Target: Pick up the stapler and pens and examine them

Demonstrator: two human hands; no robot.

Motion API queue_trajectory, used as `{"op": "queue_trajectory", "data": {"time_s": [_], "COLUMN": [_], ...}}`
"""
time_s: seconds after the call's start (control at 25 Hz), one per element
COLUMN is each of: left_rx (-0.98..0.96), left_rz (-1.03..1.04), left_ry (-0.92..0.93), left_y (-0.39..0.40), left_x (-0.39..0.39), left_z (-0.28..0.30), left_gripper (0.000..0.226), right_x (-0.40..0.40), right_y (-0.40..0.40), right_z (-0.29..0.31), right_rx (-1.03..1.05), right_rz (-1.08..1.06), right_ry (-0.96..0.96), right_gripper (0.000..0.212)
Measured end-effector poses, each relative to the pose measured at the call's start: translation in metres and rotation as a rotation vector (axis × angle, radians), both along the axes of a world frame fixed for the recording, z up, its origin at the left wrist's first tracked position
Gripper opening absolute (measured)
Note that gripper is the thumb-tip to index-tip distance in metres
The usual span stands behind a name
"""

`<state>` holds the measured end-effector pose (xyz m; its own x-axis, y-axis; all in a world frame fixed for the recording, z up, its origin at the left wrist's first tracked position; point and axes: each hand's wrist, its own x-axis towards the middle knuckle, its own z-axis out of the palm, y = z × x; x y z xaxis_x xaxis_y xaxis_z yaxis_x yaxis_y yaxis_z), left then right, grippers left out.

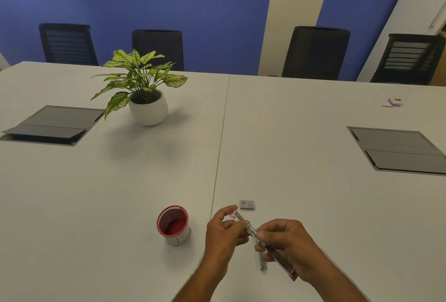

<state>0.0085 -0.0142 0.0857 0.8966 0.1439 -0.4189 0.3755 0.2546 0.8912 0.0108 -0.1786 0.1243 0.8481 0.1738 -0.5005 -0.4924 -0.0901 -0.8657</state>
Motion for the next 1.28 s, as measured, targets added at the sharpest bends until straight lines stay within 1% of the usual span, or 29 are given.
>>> {"op": "queue_trajectory", "data": {"time_s": [0.16, 0.32, 0.44, 0.52, 0.56, 0.6, 0.72, 0.8, 0.92, 1.0, 1.08, 1.12, 1.2, 1.28], "left_rx": [-0.017, 0.0, -0.031, -0.104, -0.183, -0.291, -0.638, -0.753, -0.829, -0.875, -0.897, -0.906, -0.935, -0.963], "left_rz": [0.075, 0.079, 0.066, 0.082, 0.117, 0.166, 0.303, 0.315, 0.285, 0.256, 0.239, 0.237, 0.242, 0.242], "left_ry": [0.049, 0.063, 0.069, 0.092, 0.116, 0.148, 0.211, 0.228, 0.228, 0.209, 0.196, 0.192, 0.188, 0.185], "left_y": [-0.006, -0.006, -0.004, -0.005, -0.006, -0.007, -0.009, -0.011, -0.014, -0.014, -0.015, -0.015, -0.016, -0.016], "left_x": [0.002, 0.002, 0.003, 0.003, 0.003, 0.003, 0.007, 0.009, 0.011, 0.012, 0.014, 0.015, 0.016, 0.016], "left_z": [0.0, 0.002, 0.002, 0.004, 0.005, 0.006, 0.007, 0.01, 0.016, 0.02, 0.021, 0.021, 0.022, 0.023], "left_gripper": [0.046, 0.047, 0.045, 0.032, 0.025, 0.028, 0.049, 0.053, 0.055, 0.056, 0.055, 0.055, 0.054, 0.054], "right_x": [-0.003, -0.003, -0.003, -0.002, -0.003, -0.005, -0.013, -0.021, -0.023, -0.019, -0.016, -0.015, -0.013, -0.011], "right_y": [0.001, 0.003, 0.002, 0.003, 0.004, 0.007, 0.017, 0.022, 0.022, 0.02, 0.019, 0.018, 0.016, 0.016], "right_z": [0.0, 0.003, 0.004, 0.004, 0.004, 0.004, 0.0, -0.001, -0.008, -0.012, -0.014, -0.015, -0.017, -0.02], "right_rx": [-0.012, -0.018, -0.02, -0.024, -0.038, -0.072, -0.285, -0.429, -0.716, -0.804, -0.854, -0.88, -0.937, -0.976], "right_rz": [0.001, -0.001, 0.003, 0.011, 0.014, 0.014, 0.06, 0.162, 0.247, 0.265, 0.258, 0.255, 0.256, 0.261], "right_ry": [-0.018, -0.025, -0.03, -0.052, -0.078, -0.123, -0.37, -0.605, -1.018, -1.193, -1.333, -1.388, -1.467, -1.513], "right_gripper": [0.008, 0.009, 0.011, 0.012, 0.012, 0.011, 0.017, 0.022, 0.03, 0.036, 0.037, 0.032, 0.022, 0.02]}}
